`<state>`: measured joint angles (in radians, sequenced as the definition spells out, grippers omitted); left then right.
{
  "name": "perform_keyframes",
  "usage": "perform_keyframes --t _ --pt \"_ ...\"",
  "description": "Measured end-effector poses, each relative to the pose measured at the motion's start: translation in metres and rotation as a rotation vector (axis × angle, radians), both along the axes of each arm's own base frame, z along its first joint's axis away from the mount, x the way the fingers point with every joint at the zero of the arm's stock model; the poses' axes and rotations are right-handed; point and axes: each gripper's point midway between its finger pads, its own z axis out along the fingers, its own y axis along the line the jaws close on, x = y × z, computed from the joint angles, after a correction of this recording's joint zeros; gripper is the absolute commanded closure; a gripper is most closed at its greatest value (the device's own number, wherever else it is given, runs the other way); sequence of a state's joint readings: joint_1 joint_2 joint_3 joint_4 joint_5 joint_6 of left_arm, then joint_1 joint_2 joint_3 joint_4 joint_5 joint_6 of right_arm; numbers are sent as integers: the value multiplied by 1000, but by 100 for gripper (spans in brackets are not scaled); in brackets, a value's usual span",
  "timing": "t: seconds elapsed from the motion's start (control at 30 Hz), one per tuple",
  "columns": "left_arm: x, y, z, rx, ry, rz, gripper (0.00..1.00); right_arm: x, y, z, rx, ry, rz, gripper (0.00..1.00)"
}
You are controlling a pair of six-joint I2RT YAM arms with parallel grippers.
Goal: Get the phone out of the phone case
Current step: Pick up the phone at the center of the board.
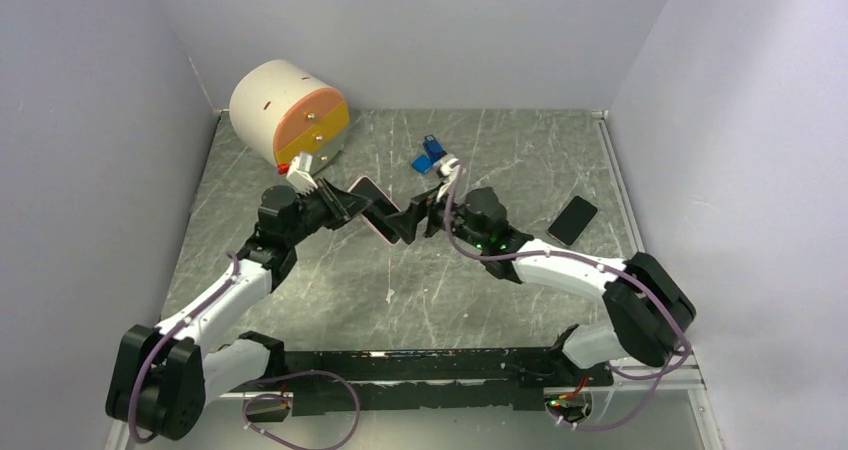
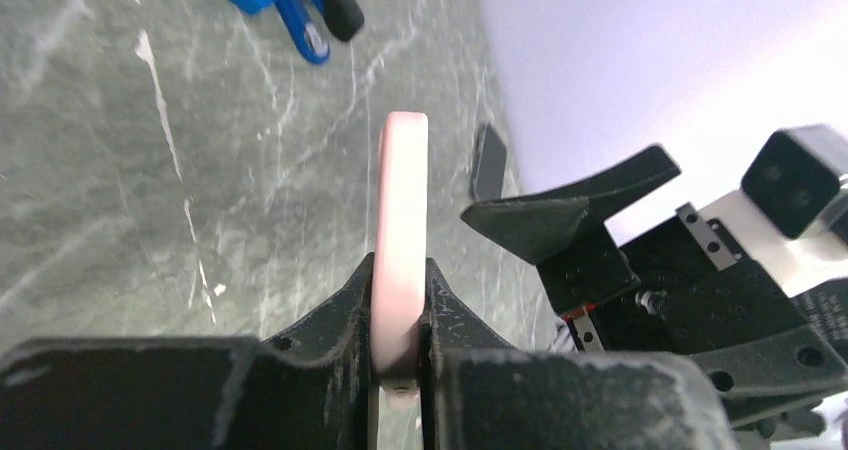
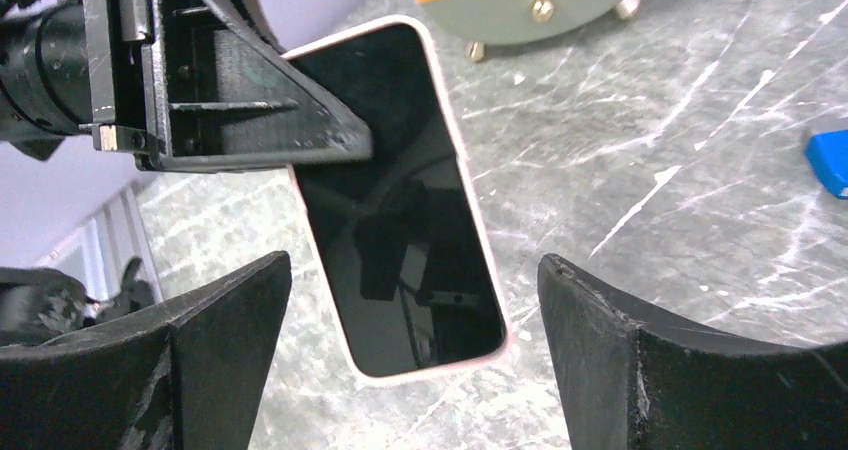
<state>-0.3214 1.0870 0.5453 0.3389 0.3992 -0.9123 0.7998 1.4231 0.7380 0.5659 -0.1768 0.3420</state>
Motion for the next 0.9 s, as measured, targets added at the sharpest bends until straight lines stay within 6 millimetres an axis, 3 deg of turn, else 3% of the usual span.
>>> perform_keyframes --t 0.13,0.37,0.67,0.9 --pt "6 13 20 -36 -45 88 97 4 -21 13 89 16 -41 1" --pt "5 27 54 -140 -109 189 97 0 -42 11 192 83 -56 2" --pt "-4 43 73 -265 -124 283 97 -17 -27 32 325 121 88 10" --pt "-8 42 84 -355 -120 277 98 -26 -16 36 368 167 182 26"
